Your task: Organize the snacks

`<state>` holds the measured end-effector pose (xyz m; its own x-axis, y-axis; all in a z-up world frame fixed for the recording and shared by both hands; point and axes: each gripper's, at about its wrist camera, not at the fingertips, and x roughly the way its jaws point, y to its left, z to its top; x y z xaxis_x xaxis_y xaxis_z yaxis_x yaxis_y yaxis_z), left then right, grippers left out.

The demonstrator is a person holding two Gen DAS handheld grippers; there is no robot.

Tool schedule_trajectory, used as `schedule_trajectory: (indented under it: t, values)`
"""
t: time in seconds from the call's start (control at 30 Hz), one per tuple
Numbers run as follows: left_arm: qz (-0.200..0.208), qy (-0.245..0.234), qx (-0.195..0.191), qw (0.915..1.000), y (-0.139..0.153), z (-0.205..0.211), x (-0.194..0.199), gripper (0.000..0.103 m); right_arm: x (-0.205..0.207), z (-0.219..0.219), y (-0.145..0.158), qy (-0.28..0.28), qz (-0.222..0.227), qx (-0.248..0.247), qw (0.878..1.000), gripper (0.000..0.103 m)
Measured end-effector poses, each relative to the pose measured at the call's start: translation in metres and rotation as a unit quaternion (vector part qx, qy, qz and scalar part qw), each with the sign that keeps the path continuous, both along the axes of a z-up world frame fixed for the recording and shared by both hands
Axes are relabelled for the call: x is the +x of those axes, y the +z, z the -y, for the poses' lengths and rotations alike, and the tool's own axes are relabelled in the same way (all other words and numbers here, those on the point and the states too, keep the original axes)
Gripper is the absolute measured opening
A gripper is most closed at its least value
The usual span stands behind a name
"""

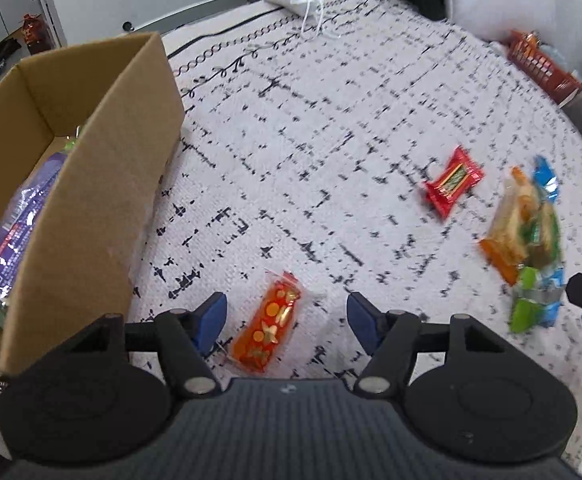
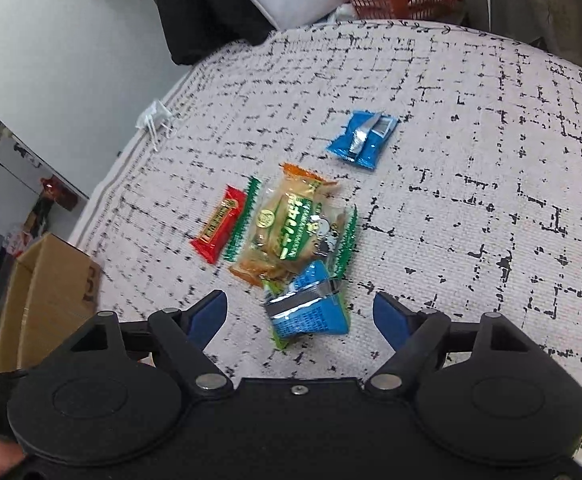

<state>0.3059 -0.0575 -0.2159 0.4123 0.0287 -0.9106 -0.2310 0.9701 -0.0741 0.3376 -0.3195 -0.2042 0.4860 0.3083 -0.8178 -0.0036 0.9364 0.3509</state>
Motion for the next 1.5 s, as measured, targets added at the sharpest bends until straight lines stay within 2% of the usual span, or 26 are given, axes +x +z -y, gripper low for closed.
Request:
schedule_trajectory:
  t: [0.23, 0.33, 0.37, 0.4, 0.47, 0.6, 1.07, 1.5]
  values:
    - [-0.007, 0.002, 0.008, 0.9999, -0.009, 0.0, 0.008, 0.061, 0.01, -0.005, -0.011, 0.008, -0.008, -0.011, 1.0, 0.07]
    - [-0.007, 0.013, 0.001, 0.9999, -0.008, -0.004, 0.011, 0.047, 0.013, -0.006, -0.017, 0.008, -0.013, -0.015, 1.0, 0.065]
    - [-0.008, 0.014, -0.001, 0.9999, -0.007, -0.005, 0.012, 0.039, 0.013, -0.007, -0.017, 0.01, -0.011, -0.02, 1.0, 0.063]
    - [-0.01, 0.014, -0.003, 0.9999, -0.007, -0.005, 0.012, 0.036, 0.013, -0.008, -0.017, 0.013, -0.008, -0.023, 1.0, 0.062]
    - [-0.012, 0.012, -0.006, 0.9998, -0.006, -0.004, 0.011, 0.034, 0.014, -0.01, -0.016, 0.019, -0.01, -0.02, 1.0, 0.049]
    - [-0.015, 0.017, -0.025, 0.9994, -0.003, -0.003, 0.004, 0.026, 0.008, -0.012, -0.01, 0.022, 0.003, -0.028, 0.999, 0.045]
    - [0.041, 0.011, -0.026, 0.9987, 0.054, -0.009, -0.027, 0.024, -0.013, -0.014, 0.041, 0.021, 0.073, -0.001, 0.997, 0.041]
    - [0.105, 0.023, -0.023, 0.994, 0.107, -0.025, -0.066, 0.024, -0.045, -0.039, 0.08, 0.046, 0.124, -0.006, 0.991, 0.039]
